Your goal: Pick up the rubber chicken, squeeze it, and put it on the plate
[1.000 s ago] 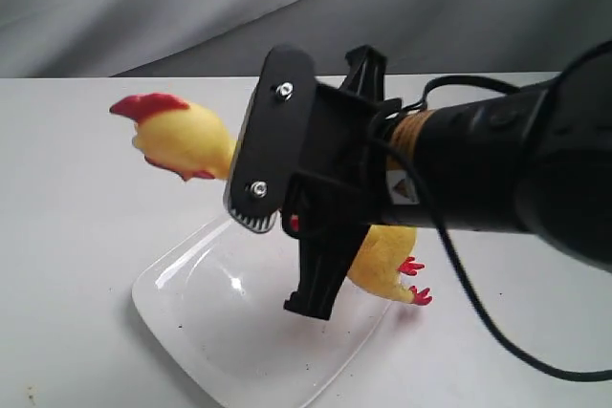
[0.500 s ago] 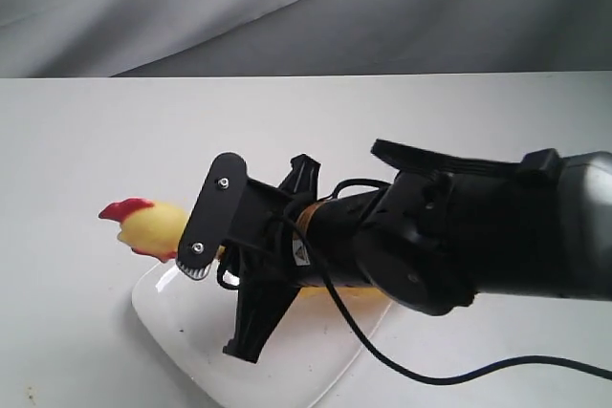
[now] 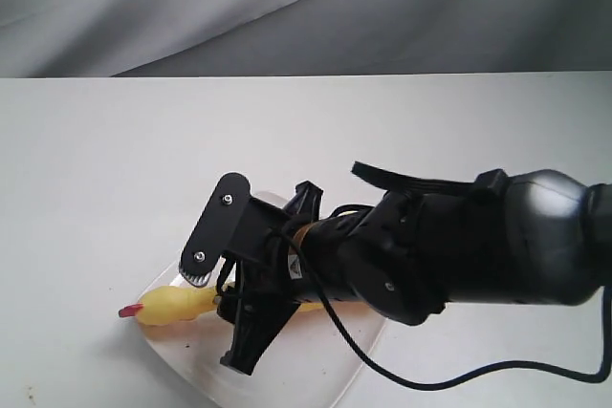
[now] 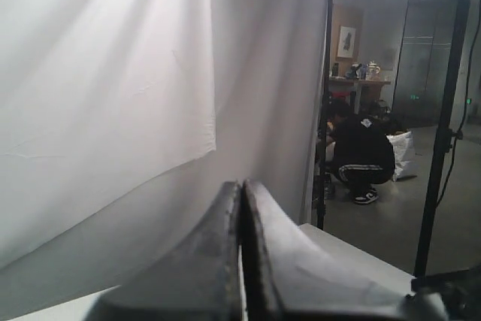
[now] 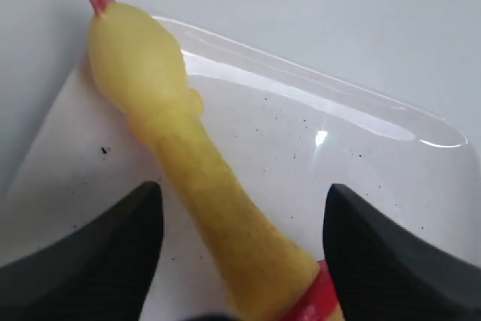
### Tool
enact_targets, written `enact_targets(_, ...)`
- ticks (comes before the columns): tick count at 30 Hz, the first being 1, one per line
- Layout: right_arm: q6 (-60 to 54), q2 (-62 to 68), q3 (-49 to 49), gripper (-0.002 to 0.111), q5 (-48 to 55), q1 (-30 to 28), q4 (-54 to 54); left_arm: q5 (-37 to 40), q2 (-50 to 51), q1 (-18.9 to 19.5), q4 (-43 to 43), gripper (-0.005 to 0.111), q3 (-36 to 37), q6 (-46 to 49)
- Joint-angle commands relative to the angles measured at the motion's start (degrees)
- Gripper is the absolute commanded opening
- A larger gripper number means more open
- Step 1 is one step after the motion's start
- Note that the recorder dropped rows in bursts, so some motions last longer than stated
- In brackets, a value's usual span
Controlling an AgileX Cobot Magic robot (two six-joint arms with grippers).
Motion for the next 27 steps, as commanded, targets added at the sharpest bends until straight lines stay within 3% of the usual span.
enact_targets(1, 0.13, -7.22, -0.34, 0.046, 4.40, -0.04, 0.34, 0.76, -0.23, -0.23, -0.19, 0.001, 1.38, 0.71)
enact_targets(7, 0.13, -26.37, -0.34, 0.000, 12.56, -0.04, -0.61, 1.73, -0.23, -0.23, -0.19, 0.001, 1.38, 0.71)
enact_targets(16, 5.11, -53.97, -0.34, 0.000, 12.11, -0.04, -0.61, 1.73, -0.23, -0.23, -0.19, 0.001, 1.38, 0.71)
enact_targets(27, 5.72, -73.08, -0.34, 0.000, 14.77, -0.04, -0.17, 1.73, -0.23, -0.23, -0.19, 0.001, 1.38, 0.71)
